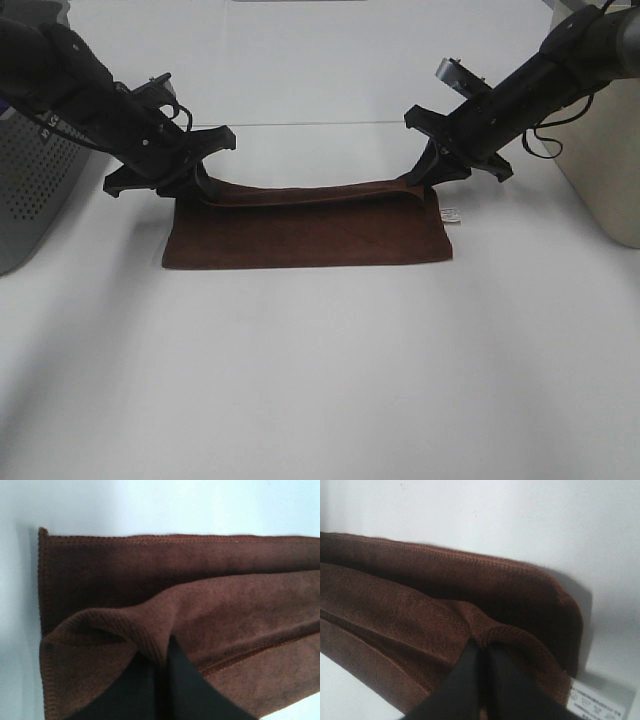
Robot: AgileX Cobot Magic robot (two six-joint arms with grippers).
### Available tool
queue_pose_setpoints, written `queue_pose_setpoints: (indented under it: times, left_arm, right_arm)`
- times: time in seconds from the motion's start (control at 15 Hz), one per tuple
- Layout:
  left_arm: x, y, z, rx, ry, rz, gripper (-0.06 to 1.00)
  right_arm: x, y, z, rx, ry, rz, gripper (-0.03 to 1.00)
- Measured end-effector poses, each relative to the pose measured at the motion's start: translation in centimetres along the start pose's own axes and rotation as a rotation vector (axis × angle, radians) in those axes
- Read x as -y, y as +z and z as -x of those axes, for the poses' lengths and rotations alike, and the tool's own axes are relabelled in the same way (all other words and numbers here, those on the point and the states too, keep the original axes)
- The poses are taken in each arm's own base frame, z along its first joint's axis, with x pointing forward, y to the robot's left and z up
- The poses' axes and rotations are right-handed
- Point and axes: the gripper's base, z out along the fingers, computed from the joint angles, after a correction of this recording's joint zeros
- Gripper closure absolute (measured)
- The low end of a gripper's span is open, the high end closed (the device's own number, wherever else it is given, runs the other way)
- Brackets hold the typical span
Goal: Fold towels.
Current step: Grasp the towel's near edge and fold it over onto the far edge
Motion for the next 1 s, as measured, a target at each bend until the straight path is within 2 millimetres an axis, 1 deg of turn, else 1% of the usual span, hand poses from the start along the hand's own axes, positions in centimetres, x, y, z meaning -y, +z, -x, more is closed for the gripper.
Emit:
queue_pose_setpoints:
  times: [0.07, 0.13, 0.2, 0.27, 0.33, 0.4, 0.47, 0.53, 0.6, 0.67, 0.87, 0.93, 1.0]
  left_arm:
    - [-0.1, 0.3, -0.1, -0.006, -0.002, 0.002, 0.92]
    - [-0.2, 0.5, -0.2, -0.008, -0.001, 0.005, 0.87]
    - [-0.2, 0.5, -0.2, -0.008, -0.001, 0.005, 0.82]
    - [-0.2, 0.5, -0.1, -0.003, -0.005, 0.005, 0.63]
    - [-0.2, 0.5, -0.1, -0.002, -0.007, 0.003, 0.48]
    - [-0.2, 0.5, -0.2, -0.005, -0.010, 0.000, 0.32]
    - [-0.1, 0.5, -0.2, -0.017, -0.010, -0.004, 0.22]
    - [0.1, 0.4, -0.3, -0.042, -0.006, -0.014, 0.17]
    - [0.4, 0.1, -0.2, -0.067, 0.002, -0.026, 0.15]
    - [0.7, -0.1, -0.1, -0.093, 0.019, -0.033, 0.14]
    - [1.8, -1.4, 0.8, -0.140, 0.074, -0.050, 0.14]
    - [1.9, -1.6, 0.9, -0.154, 0.079, -0.049, 0.13]
    - [1.7, -1.9, 1.0, -0.171, 0.079, -0.034, 0.13]
  right_arm:
    - [0.1, 0.1, 0.1, 0.008, 0.002, -0.005, 0.94]
    - [0.2, 0.1, 0.1, 0.012, -0.001, -0.012, 0.85]
    - [0.2, 0.1, 0.1, 0.011, -0.002, -0.014, 0.80]
    - [0.3, 0.0, 0.1, 0.010, -0.001, -0.014, 0.66]
    - [0.5, -0.1, 0.1, 0.011, 0.002, -0.015, 0.41]
    - [0.5, -0.1, 0.1, 0.006, 0.003, -0.013, 0.25]
    - [0.4, -0.1, -0.1, -0.008, 0.003, -0.005, 0.16]
    - [0.3, -0.2, -0.2, -0.026, 0.002, 0.003, 0.12]
    - [0.2, -0.3, -0.2, -0.035, -0.004, 0.006, 0.10]
    - [0.0, -0.6, -0.3, -0.045, -0.008, 0.000, 0.09]
    - [-0.9, -2.5, -0.2, -0.043, -0.031, -0.034, 0.09]
    - [-1.6, -3.7, -0.4, -0.066, -0.031, -0.043, 0.08]
    - [-1.7, -3.9, -0.8, -0.103, -0.025, -0.040, 0.08]
